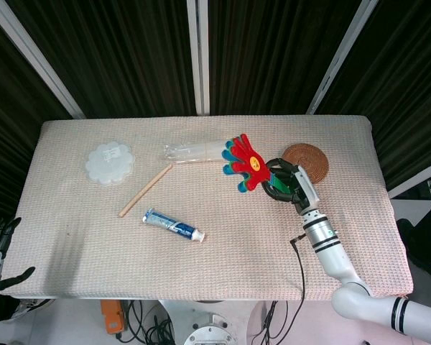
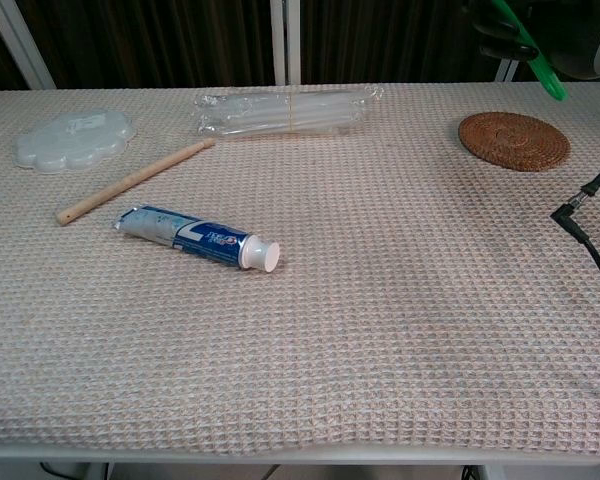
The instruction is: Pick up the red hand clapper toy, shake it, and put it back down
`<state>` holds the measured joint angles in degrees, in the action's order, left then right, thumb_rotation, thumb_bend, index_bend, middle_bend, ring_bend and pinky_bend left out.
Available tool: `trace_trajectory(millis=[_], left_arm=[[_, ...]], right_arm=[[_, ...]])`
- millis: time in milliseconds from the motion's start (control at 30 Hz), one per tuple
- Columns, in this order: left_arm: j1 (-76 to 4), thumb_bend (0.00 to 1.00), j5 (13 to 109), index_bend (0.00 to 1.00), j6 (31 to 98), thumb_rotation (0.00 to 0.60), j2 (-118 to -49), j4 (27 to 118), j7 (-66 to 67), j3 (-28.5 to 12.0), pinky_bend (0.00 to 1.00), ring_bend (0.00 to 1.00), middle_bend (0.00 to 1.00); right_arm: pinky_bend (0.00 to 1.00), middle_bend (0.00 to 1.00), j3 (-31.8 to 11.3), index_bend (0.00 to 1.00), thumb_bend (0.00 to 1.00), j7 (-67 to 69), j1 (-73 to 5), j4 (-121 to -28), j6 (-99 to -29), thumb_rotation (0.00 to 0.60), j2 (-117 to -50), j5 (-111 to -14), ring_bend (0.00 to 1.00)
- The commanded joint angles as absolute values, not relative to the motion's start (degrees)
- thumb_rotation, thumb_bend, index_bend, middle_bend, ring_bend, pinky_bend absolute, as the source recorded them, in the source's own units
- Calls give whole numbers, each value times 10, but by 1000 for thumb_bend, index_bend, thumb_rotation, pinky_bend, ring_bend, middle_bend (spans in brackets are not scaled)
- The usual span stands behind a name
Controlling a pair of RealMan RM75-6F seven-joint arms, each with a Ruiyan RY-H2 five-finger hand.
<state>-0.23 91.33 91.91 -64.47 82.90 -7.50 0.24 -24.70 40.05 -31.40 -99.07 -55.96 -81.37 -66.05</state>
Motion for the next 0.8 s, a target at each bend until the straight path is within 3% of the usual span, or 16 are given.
trace_trajectory(millis=[33, 167, 333, 533, 667, 800], left_arm=[[-2, 102, 913, 44, 919, 600, -645, 828, -76, 2, 32, 0, 20], [-3, 102, 914, 44, 919, 600, -646, 828, -76, 2, 32, 0, 20], [-4, 102, 913, 44, 917, 600, -646, 828, -76, 1, 32, 0, 20], [-5, 102, 911, 44, 915, 600, -646, 828, -75, 1, 32, 0, 20], [-4, 102, 911, 44, 915, 600, -646, 828, -75, 1, 32, 0, 19], [-4, 102, 911, 44, 915, 600, -646, 827, -76, 2, 32, 0, 20]], right_arm=[[1000, 874, -153, 870, 610, -204, -377, -921, -658, 600, -840, -629, 944], [1000, 893, -147, 877, 610, -303, -384, -929, -670, 600, -844, -587, 948], [1000, 899, -172, 880, 610, -205, -374, -952, -663, 600, -839, -592, 948], [1000, 900, -222, 880, 583, 87, -341, -989, -622, 600, -818, -632, 948], [1000, 899, -280, 881, 584, 426, -304, -1037, -546, 600, -779, -655, 948], [1000, 899, -315, 881, 575, 661, -275, -1036, -507, 600, -750, -697, 948]])
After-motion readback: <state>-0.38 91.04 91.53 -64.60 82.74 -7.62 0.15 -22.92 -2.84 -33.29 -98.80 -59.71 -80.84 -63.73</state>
